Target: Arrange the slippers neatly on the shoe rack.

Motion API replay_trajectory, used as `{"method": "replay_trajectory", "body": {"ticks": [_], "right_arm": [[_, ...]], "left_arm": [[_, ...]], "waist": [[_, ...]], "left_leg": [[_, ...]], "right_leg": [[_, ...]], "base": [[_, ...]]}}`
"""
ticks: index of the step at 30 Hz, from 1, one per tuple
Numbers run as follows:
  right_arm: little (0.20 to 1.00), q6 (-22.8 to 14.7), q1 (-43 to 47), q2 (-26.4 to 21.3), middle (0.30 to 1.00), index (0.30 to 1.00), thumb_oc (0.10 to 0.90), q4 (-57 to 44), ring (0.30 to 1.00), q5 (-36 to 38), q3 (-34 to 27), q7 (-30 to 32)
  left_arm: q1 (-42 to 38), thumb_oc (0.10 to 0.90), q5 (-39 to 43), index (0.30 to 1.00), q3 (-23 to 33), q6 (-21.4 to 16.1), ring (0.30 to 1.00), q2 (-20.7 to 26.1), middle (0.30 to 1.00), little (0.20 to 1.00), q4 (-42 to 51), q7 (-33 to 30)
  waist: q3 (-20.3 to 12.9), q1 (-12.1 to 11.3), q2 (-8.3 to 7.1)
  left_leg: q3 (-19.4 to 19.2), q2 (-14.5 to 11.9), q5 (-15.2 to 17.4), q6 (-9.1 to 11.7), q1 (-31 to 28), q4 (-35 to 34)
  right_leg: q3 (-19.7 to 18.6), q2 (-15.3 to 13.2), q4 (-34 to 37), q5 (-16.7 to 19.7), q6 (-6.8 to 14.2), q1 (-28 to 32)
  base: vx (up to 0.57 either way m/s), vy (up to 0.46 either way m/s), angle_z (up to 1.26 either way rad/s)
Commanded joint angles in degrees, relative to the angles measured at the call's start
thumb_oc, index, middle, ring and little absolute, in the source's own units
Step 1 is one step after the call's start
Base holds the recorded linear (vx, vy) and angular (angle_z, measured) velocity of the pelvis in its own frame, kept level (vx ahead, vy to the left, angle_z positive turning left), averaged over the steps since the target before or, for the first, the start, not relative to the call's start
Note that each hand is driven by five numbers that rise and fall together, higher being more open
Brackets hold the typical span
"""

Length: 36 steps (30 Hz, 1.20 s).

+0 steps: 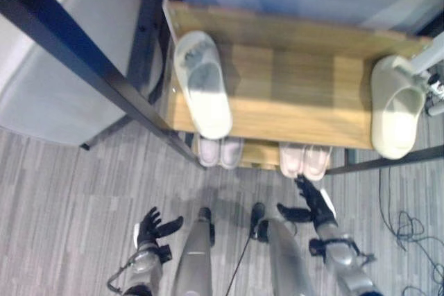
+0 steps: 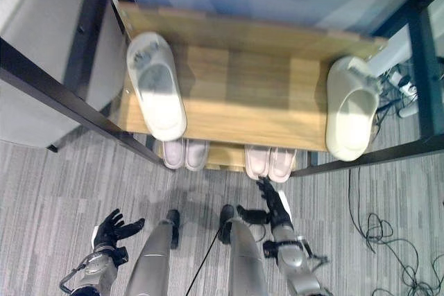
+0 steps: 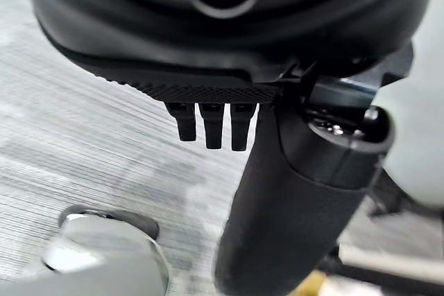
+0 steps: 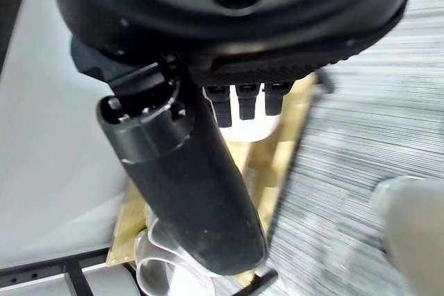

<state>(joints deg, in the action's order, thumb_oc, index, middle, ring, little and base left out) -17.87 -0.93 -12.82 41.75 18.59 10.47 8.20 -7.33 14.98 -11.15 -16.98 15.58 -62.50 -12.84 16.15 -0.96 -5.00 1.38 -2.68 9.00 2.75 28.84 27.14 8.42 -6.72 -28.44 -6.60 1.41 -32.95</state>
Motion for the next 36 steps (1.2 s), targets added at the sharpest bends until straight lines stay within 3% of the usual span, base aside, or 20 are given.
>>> {"method": "replay_trajectory", "body": {"ticks": [1, 5, 7, 9, 10, 13, 16, 20, 21, 22, 23, 24, 25, 28, 29, 30, 32, 33, 35, 36], "right_arm": [[0.9, -2.52, -4.22, -2.78, 0.9, 0.9, 0.8, -1.16, 0.9, 4.11, -1.11, 0.75], [0.9, -1.51, -4.74, -1.87, 0.9, 0.9, 0.8, 8.62, 0.9, 3.0, -2.56, 1.98], [0.9, -0.63, -5.39, -2.04, 0.9, 0.9, 0.8, 11.9, 0.9, 1.12, -2.99, 2.39], [0.9, -0.09, -5.95, -2.27, 0.9, 0.9, 0.8, 13.85, 0.9, 0.31, -3.71, 2.45], [0.9, 0.34, -5.61, -2.99, 0.9, 0.9, 0.8, 16.77, 0.9, -0.28, -4.4, 2.36], [0.9, 1.21, -5.31, -3.45, 0.9, 0.9, 0.8, 18.69, 0.9, 0.28, -5.52, 2.29], [0.9, 1.59, -4.59, -3.18, 0.9, 0.9, 0.8, 21.35, 0.9, 2.05, -7.48, 2.42], [0.9, 1.7, -5.33, -2.58, 0.9, 0.9, 0.8, 22.26, 0.9, 3.28, -8.56, 1.84], [0.9, 2.21, -4.49, -2.03, 0.9, 0.9, 0.8, 24.43, 0.9, 3.55, -8.86, 1.75], [0.9, 2.34, -4.18, -1.77, 0.9, 0.9, 0.8, 25.15, 0.9, 3.66, -8.92, 1.76], [0.9, 2.38, -3.99, -1.48, 0.9, 0.9, 0.8, 25.75, 0.9, 4.14, -9.25, 1.65], [0.9, 2.54, -3.86, -1.22, 0.9, 0.9, 0.8, 26.46, 0.9, 4.92, -9.54, 1.43], [0.9, 2.78, -3.71, -1.16, 0.9, 0.9, 0.8, 27.13, 0.9, 5.73, -9.68, 1.48], [0.9, 3.0, -3.5, -1.74, 0.9, 0.9, 0.8, 27.14, 0.9, 5.73, -9.82, 1.54], [0.9, 3.39, -3.27, -2.62, 0.9, 0.9, 0.8, 27.26, 0.9, 5.54, -10.16, 1.17], [0.9, 3.39, -3.32, -2.59, 0.9, 0.9, 0.8, 27.26, 0.9, 5.53, -10.17, 1.17], [0.9, 3.99, -3.23, -3.21, 0.9, 0.9, 0.8, 27.08, 0.9, 5.17, -10.66, 0.78], [0.9, 4.64, -3.64, -3.8, 0.9, 0.9, 0.8, 26.29, 0.9, 4.25, -10.86, 0.27], [0.9, 5.7, -3.51, -4.71, 0.9, 0.9, 0.8, 26.11, 0.9, 2.71, -10.74, -0.78], [0.9, 5.71, -3.52, -4.69, 0.9, 0.9, 0.8, 26.1, 0.9, 2.7, -10.72, -0.78]], "left_arm": [[3.18, 0.8, -5.36, 0.9, -0.34, -2.29, 0.9, -0.63, 0.9, 0.9, -1.54, 0.04], [4.61, 0.8, -6.21, 0.9, 0.27, -1.58, 0.9, -2.22, 0.9, 0.9, -5.17, 0.66], [5.43, 0.8, -6.72, 0.9, 0.31, -1.68, 0.9, -2.78, 0.9, 0.9, -5.4, 0.98], [6.17, 0.8, -8.48, 0.9, -0.38, -1.65, 0.9, -3.58, 0.9, 0.9, -5.87, 1.34], [6.53, 0.8, -8.45, 0.9, -0.73, -1.54, 0.9, -4.64, 0.9, 0.9, -6.69, 2.06], [6.99, 0.8, -7.56, 0.9, -0.92, -0.83, 0.9, -6.21, 0.9, 0.9, -7.7, 2.92], [7.55, 0.8, -9.2, 0.9, -2.31, -0.09, 0.9, -7.62, 0.9, 0.9, -8.58, 4.22], [7.92, 0.8, -12.28, 0.9, -3.26, 0.18, 0.9, -7.42, 0.9, 0.9, -9.41, 5.01], [7.37, 0.8, -12.57, 0.9, -3.31, 0.06, 0.9, -6.76, 0.9, 0.9, -8.55, 4.67], [7.1, 0.8, -12.41, 0.9, -3.49, -0.12, 0.9, -6.41, 0.9, 0.9, -7.83, 4.58], [6.38, 0.8, -11.87, 0.9, -3.93, -0.49, 0.9, -5.7, 0.9, 0.9, -6.3, 4.47], [5.75, 0.8, -11.37, 0.9, -4.6, -0.79, 0.9, -5.16, 0.9, 0.9, -4.77, 4.49], [4.5, 0.8, -9.83, 0.9, -5.28, -1.39, 0.9, -4.3, 0.9, 0.9, -1.55, 4.66], [4.17, 0.8, -8.46, 0.9, -7.28, -1.8, 0.9, -3.33, 0.9, 0.9, 3.22, 5.84], [4.68, 0.8, -8.16, 0.9, -10.41, -1.93, 0.9, -1.61, 0.9, 0.9, 10.87, 8.97], [4.77, 0.8, -8.12, 0.9, -10.44, -1.84, 0.9, -1.52, 0.9, 0.9, 11.02, 9.01], [6.99, 0.8, -8.3, 0.9, -13.48, -2.06, 0.9, 2.77, 0.9, 0.9, 24.85, 13.18], [9.57, 0.8, -5.4, 0.9, -13.99, -1.35, 0.9, 7.02, 0.9, 0.9, 35.59, 18.24], [11.36, 0.8, 1.25, 0.9, -14.72, 0.38, 0.9, 11.38, 0.9, 0.9, 45.65, 25.21], [11.42, 0.8, 1.3, 0.9, -14.68, 0.45, 0.9, 11.45, 0.9, 0.9, 45.75, 25.24]], "waist": [[-6.53, 0.72, 2.36], [-9.82, 0.7, 2.91], [-11.6, 0.49, 3.05], [-12.39, 0.65, 2.89], [-12.8, 0.63, 2.53], [-12.91, 0.99, 3.28], [-13.68, 1.21, 3.97], [-13.93, 1.64, 4.43], [-13.22, 1.33, 4.82], [-13.01, 1.32, 4.96], [-12.68, 1.53, 5.11], [-12.37, 1.88, 5.22], [-12.02, 2.25, 5.65], [-12.02, 2.11, 6.06], [-12.62, 1.84, 6.27], [-12.61, 1.79, 6.25], [-13.1, 1.31, 6.21], [-14.02, 1.1, 6.51], [-14.47, 1.33, 6.88], [-14.48, 1.36, 6.86]], "left_leg": [[1.62, -1.16, -8.89, 0.83, -9.45, -18.11], [-0.82, -1.65, -11.76, 2.51, -19.13, -27.49], [-1.03, -1.17, -12.34, 3.05, -21.62, -28.5], [-2.21, 0.56, -10.18, 2.43, -24.25, -27.29], [-1.31, 2.83, -7.9, 1.95, -25.3, -24.23], [-0.41, 4.41, -5.23, 0.33, -27.69, -25.12], [-1.88, 4.9, -5.21, -1.03, -29.61, -28.2], [-3.98, 4.51, -5.87, -1.4, -31.77, -30.73], [-5.53, 4.05, -6.18, -1.32, -32.29, -31.4], [-5.82, 3.79, -6.31, -1.24, -32.41, -31.45], [-5.4, 3.44, -6.55, -1.16, -32.22, -31.19], [-4.82, 3.25, -6.71, -1.22, -32.02, -30.86], [-4.18, 3.09, -6.64, -1.68, -31.88, -30.36], [-4.02, 2.97, -6.36, -2.28, -31.59, -29.84], [-3.91, 3.34, -6.02, -2.65, -31.41, -29.75], [-3.94, 3.33, -5.99, -2.66, -31.48, -29.75], [-3.62, 4.03, -6.17, -2.85, -31.3, -29.91], [-3.57, 3.96, -6.78, -2.65, -31.45, -30.77], [-3.29, 3.51, -7.57, -2.3, -31.42, -31.67], [-3.27, 3.51, -7.57, -2.3, -31.42, -31.67]], "right_leg": [[2.26, -0.74, 9.25, 1.2, 4.14, 10.27], [2.99, 1.45, 21.2, 4.27, 5.03, 20.83], [3.14, 1.78, 25.5, 5.81, 5.24, 24.56], [2.49, 1.76, 28.34, 6.66, 5.58, 28.12], [1.23, 1.19, 29.15, 6.86, 5.74, 29.65], [-0.09, 2.04, 29.4, 6.41, 5.72, 30.48], [-2.69, 2.21, 27.44, 6.97, 5.94, 29.75], [-1.96, 2.11, 25.64, 6.63, 6.59, 29.51], [2.29, 0.59, 22.74, 6.98, 7.06, 28.31], [4.16, -0.2, 21.56, 7.03, 7.47, 27.9], [4.92, -0.93, 20.62, 7.12, 8.23, 27.49], [3.08, -1.11, 19.68, 7.53, 8.65, 26.95], [-1.09, -1.13, 19.44, 7.62, 8.8, 26.58], [-3.51, -1.54, 18.36, 7.64, 8.57, 26.46], [-4.81, -1.72, 19.87, 7.27, 8.68, 27.93], [-4.83, -1.71, 19.97, 7.3, 8.69, 28.04], [-5.87, -1.59, 22.92, 6.95, 8.84, 29.59], [-6.2, -1.15, 24.81, 6.76, 8.85, 30.42], [-6.58, -0.47, 26.65, 7.06, 8.38, 31.09], [-6.55, -0.46, 26.7, 7.08, 8.38, 31.12]], "base": [[0.12, -0.048, -0.06], [0.09, -0.085, -0.1], [0.1, -0.082, -0.03], [0.09, -0.055, 0.0], [0.04, -0.004, -0.08], [-0.03, 0.061, -0.23], [0.0, 0.089, -0.22], [-0.02, 0.063, -0.51], [-0.08, 0.01, -0.51], [-0.12, -0.008, -0.45], [-0.09, -0.039, -0.36], [-0.11, -0.056, -0.35], [-0.07, -0.038, -0.17], [-0.05, -0.062, 0.0], [-0.01, -0.077, -0.06], [0.01, -0.08, -0.08], [0.02, -0.091, -0.02], [0.04, -0.142, -0.02], [0.0, -0.17, -0.04], [-0.01, -0.147, 0.08]]}}
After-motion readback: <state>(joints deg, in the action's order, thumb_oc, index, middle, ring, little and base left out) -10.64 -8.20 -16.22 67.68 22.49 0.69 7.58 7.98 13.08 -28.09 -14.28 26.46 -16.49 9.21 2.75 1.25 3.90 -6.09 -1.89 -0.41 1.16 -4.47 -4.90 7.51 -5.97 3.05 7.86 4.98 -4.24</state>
